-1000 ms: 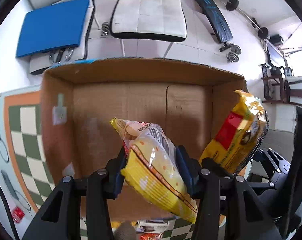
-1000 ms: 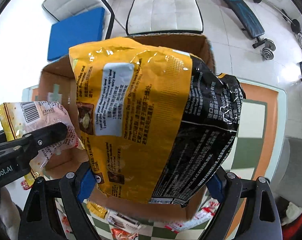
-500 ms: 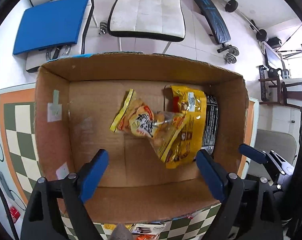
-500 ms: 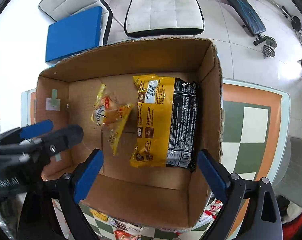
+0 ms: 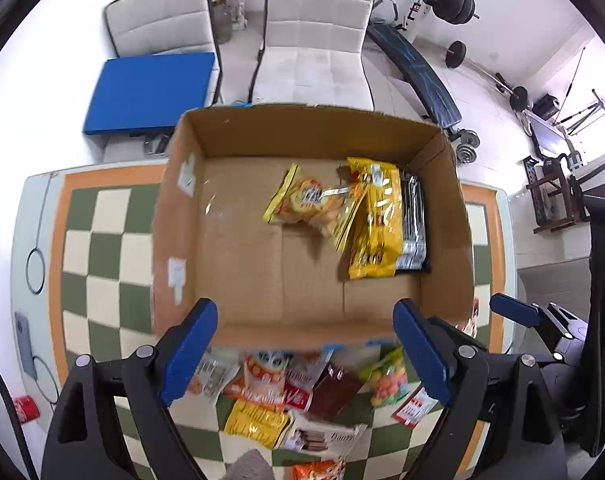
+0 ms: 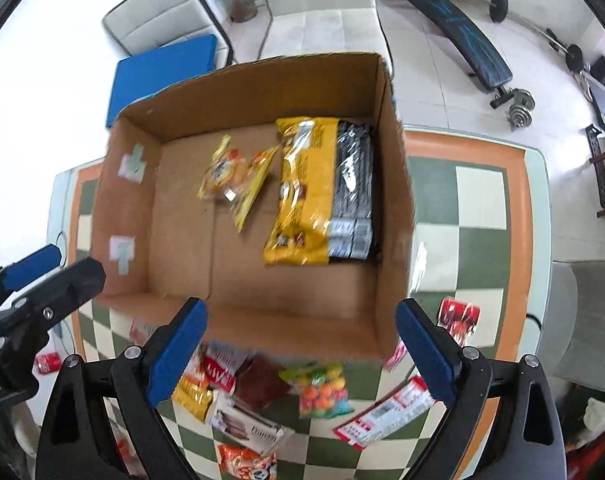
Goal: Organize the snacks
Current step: 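Grasp the white Franzzi biscuit pack with the right tool while the left tool grasps the orange Cuicuijiao bag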
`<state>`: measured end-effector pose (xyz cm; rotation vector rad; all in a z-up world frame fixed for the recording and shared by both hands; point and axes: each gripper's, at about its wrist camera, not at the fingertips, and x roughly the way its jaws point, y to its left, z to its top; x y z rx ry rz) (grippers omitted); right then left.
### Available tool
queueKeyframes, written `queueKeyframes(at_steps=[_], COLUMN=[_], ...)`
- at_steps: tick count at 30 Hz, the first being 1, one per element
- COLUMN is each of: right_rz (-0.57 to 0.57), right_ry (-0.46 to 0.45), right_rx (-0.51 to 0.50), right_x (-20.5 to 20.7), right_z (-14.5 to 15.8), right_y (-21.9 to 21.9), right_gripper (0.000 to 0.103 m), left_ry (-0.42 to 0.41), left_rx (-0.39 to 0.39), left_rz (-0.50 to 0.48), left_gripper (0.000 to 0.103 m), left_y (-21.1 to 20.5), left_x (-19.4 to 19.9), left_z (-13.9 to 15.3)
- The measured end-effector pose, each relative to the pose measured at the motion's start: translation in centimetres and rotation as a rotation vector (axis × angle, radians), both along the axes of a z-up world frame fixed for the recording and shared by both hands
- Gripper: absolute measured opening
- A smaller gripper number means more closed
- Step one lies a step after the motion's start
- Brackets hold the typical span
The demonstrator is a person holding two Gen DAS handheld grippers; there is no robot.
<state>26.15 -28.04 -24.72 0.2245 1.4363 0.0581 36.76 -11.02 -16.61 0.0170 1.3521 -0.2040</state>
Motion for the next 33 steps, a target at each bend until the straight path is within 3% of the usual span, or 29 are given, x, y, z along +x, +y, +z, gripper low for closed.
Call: queueKeyframes(at_steps=[4, 7, 12, 18, 23, 26, 27, 28, 29, 33], right_rz=[0.037, 0.104, 0.300, 0.507, 0.623, 0.645, 0.654, 0.656, 0.652, 0.566], right_ry=[-0.021, -0.002, 0.114, 0.220, 0.294, 0.311, 0.305, 0.294, 0.275, 0.267], right_rx=[0.011, -0.006, -0.055, -0.139, -0.210, -0.246, -0.272, -0.292, -0.330, -0.290], right_x=[-3.7, -6.6, -11.7, -14.7, -15.8, -16.3, -16.4, -16.5, -16.5, -16.7], right_z=[0.1, -0.9, -5.9, -12.5, -17.2, -18.8, -19.2, -19.3, -19.2, -18.1], right_y=[2.1, 4.2, 9.0, 13.8, 16.4, 17.1, 17.3, 17.3, 17.1, 15.4], right_gripper=[0.097, 0.097, 0.097, 0.097, 0.097, 0.096, 0.093, 0.081, 0.077, 0.064], left_ry=[0.003, 0.017, 0.157, 0.279, 0.354, 0.438, 0.473, 0.502, 0.531, 0.613], left_rx=[0.035, 0.110, 0.115, 0.119, 0.079, 0.012, -0.023, -0.055, -0.088, -0.192], left_rz=[0.027, 0.047, 0.125, 0.195, 0.266, 0.316, 0.338, 0.356, 0.372, 0.416], left_gripper=[0.090, 0.090, 0.090, 0.090, 0.090, 0.088, 0.088, 0.088, 0.088, 0.088], left_y=[1.8, 3.5, 8.0, 11.1, 12.7, 12.9, 12.9, 12.9, 12.7, 11.0], left_x=[-4.3, -8.2, -13.4, -18.6, -20.6, -22.0, -22.5, -23.0, -23.4, -25.0], left_z=[-0.6, -2.2, -7.2, -12.6, -15.3, -16.7, -17.3, -17.7, -18.1, -19.0])
